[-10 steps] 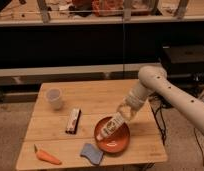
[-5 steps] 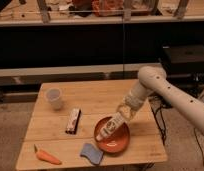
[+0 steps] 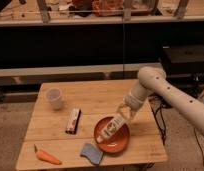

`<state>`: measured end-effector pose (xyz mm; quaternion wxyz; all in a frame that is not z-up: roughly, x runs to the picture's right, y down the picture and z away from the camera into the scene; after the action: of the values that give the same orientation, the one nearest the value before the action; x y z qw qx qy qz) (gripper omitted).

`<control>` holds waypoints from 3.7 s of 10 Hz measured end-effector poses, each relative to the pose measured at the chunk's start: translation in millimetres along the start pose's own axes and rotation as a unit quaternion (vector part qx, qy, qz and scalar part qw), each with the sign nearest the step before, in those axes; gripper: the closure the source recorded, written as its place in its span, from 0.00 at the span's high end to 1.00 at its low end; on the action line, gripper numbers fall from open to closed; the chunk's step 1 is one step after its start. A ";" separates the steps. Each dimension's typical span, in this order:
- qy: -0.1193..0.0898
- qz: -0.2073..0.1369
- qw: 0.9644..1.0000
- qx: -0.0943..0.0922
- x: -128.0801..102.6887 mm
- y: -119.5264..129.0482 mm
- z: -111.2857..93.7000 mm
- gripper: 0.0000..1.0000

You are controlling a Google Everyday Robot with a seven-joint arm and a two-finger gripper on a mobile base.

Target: Place the bottle in the ceramic bowl

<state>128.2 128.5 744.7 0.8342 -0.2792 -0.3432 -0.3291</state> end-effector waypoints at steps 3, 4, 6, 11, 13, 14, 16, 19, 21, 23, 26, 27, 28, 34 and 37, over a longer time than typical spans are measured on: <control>0.000 -0.001 1.000 0.000 0.6 -0.1 0.9 0.18; 0.000 -0.001 1.000 0.001 1.1 -0.4 0.5 0.28; -0.001 -0.003 1.000 0.000 1.5 -2.3 0.9 0.47; -0.002 -0.006 1.000 0.001 2.7 -3.8 1.7 0.63; -0.002 -0.007 1.000 0.001 2.6 -5.0 2.6 0.45; -0.003 -0.008 1.000 0.000 2.1 -5.8 3.5 0.36; -0.004 -0.009 1.000 0.000 1.4 -5.5 4.8 0.16; -0.004 -0.010 1.000 0.001 1.9 -5.1 5.3 0.10; -0.005 -0.011 1.000 0.001 1.9 -5.8 6.3 0.10; -0.006 -0.014 1.000 0.001 1.4 -7.4 7.6 0.10; -0.006 -0.013 1.000 0.002 2.7 -6.5 7.4 0.19; -0.006 -0.014 1.000 0.002 2.8 -7.7 7.7 0.31; -0.007 -0.015 1.000 0.002 2.8 -8.5 7.8 0.41; -0.008 -0.019 1.000 0.002 3.7 -10.2 8.8 0.67; -0.009 -0.021 1.000 0.002 2.9 -12.9 10.4 0.52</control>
<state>116.2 126.6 756.3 0.8244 -0.2735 -0.3573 -0.3435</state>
